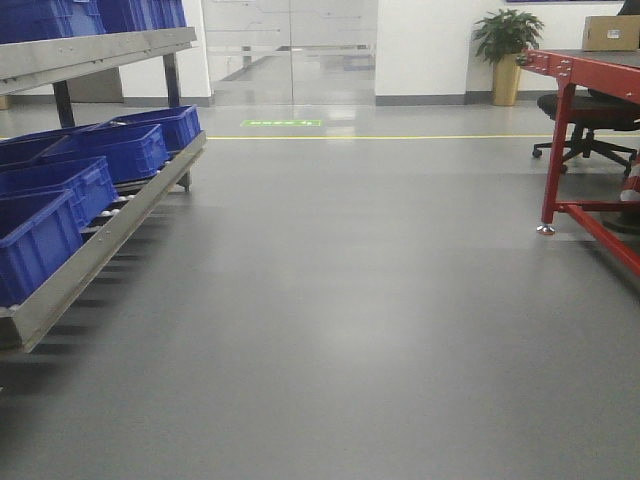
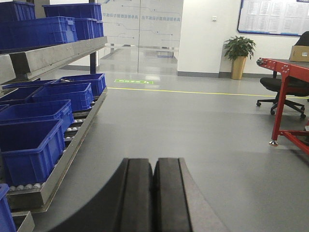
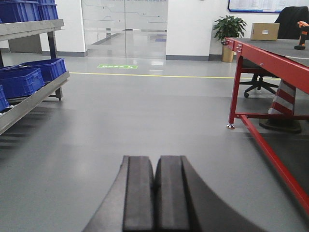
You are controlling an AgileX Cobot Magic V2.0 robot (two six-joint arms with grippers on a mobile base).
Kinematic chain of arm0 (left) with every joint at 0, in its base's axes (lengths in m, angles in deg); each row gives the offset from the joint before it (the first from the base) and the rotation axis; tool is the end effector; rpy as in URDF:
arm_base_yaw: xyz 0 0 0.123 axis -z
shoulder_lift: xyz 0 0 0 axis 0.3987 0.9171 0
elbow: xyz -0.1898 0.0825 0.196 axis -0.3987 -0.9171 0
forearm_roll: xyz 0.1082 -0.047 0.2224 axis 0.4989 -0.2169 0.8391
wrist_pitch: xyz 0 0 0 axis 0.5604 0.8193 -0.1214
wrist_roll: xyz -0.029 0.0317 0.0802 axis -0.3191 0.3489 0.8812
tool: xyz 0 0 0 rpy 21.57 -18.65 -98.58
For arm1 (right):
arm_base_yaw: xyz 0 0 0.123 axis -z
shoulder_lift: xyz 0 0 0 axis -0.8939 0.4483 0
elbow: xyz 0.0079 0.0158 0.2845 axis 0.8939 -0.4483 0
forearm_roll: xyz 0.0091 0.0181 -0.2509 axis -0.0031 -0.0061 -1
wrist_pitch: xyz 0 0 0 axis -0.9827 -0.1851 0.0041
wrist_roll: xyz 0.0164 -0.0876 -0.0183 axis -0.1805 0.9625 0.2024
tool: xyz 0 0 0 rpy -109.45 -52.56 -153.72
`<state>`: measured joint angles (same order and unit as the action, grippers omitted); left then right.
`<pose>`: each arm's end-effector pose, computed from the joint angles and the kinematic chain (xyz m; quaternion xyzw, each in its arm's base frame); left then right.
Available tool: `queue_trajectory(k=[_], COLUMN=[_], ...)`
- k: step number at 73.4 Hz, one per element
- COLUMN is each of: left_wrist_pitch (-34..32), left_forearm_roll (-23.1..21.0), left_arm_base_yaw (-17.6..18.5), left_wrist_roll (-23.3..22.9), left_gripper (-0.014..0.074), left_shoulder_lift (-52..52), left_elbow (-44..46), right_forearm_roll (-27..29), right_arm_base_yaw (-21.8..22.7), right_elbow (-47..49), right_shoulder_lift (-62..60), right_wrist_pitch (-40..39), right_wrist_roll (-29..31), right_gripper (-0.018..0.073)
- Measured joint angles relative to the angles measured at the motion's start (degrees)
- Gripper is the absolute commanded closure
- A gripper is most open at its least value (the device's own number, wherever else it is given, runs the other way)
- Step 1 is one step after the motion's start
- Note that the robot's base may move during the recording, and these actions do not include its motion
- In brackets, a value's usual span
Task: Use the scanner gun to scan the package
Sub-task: 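Drive the base forward along the aisle past the blue bins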
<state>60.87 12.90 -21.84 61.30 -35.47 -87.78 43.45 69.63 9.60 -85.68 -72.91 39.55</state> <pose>0.0566 -0.0016 0.2108 0.0038 0.6848 -0.0171 0.7286 0.0563 -0.0053 0.2049 0.0516 0.7064 -0.0189 0.7057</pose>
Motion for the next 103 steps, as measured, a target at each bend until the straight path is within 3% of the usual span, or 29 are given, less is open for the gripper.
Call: queue_trajectory(k=[103], left_wrist_pitch=[0.00], left_forearm_roll=[0.00], left_arm_base_yaw=[0.00], left_wrist_roll=[0.00], left_gripper=[0.0708], left_shoulder_lift=[0.00], left_elbow=[0.00], right_forearm_roll=[0.00], right_arm_base_yaw=[0.00], right_elbow=[0.00], right_shoulder_lift=[0.00], right_wrist_pitch=[0.00], right_wrist_roll=[0.00], right_gripper=[0.0728])
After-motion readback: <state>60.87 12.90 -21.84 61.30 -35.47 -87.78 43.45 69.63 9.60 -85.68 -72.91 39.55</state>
